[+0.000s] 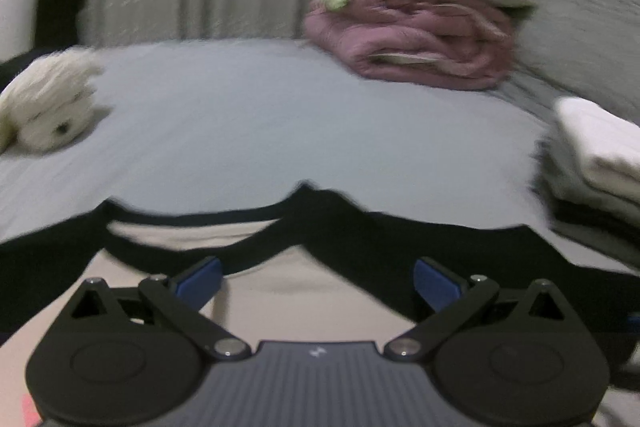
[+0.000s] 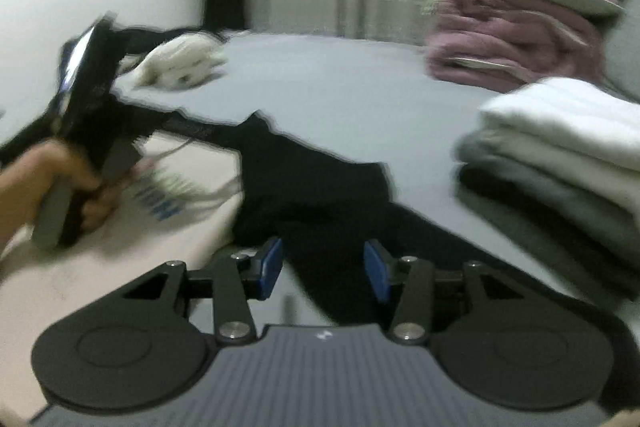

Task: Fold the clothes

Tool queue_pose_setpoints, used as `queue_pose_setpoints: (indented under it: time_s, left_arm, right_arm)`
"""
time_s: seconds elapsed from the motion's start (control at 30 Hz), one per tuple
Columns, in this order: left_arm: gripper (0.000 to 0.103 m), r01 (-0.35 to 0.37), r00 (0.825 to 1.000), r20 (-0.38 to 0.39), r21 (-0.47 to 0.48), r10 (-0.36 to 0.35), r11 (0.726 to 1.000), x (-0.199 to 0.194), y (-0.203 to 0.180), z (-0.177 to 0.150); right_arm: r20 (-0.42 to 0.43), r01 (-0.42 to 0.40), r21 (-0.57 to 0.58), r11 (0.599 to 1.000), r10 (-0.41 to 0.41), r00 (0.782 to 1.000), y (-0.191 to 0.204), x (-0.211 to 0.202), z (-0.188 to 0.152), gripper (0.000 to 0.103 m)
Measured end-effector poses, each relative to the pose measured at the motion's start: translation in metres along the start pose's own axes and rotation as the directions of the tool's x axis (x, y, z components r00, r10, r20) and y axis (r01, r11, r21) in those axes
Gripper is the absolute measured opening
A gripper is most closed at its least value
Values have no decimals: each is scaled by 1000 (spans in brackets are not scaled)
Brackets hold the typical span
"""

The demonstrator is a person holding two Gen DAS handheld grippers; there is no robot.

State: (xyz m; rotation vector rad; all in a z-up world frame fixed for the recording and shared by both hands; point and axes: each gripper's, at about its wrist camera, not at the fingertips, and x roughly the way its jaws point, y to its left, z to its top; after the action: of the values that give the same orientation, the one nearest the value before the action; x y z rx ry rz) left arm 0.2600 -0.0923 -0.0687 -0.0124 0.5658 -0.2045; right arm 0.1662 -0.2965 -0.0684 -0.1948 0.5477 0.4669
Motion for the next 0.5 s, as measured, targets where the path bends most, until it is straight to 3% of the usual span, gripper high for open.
queue_pose_setpoints:
  time_s: [0.1, 0.13, 0.17, 0.3, 0.4, 0.5]
  left_arm:
    - [102, 11, 1000, 7, 82, -11, 997, 0, -12, -3]
    - [102, 13, 1000, 2, 94, -13, 995, 1, -14, -3]
    - [102, 15, 1000, -4, 105, -15, 994, 2, -15, -3]
    - [102, 84, 996, -27, 158, -81, 984, -1, -19, -6]
    - [102, 137, 990, -47, 196, -131, 971, -4, -23, -9]
    - [102, 190, 981, -68, 232, -179, 954, -6, -26, -11]
  right_arm:
    - [-49, 20, -79, 997, -24, 998, 15, 21, -5, 41]
    - [-44, 22, -90, 996, -26, 999, 17, 23, -6, 27]
    - [-39, 47, -101, 994, -51, 998, 18, 24, -6, 4]
    - [-24, 259, -47, 965, -261, 965, -6, 21, -1, 4]
    - [-38, 265, 30, 964, -264, 964, -24, 24, 1, 4]
    - [-35, 255, 15, 967, -255, 966, -19, 27, 1, 6]
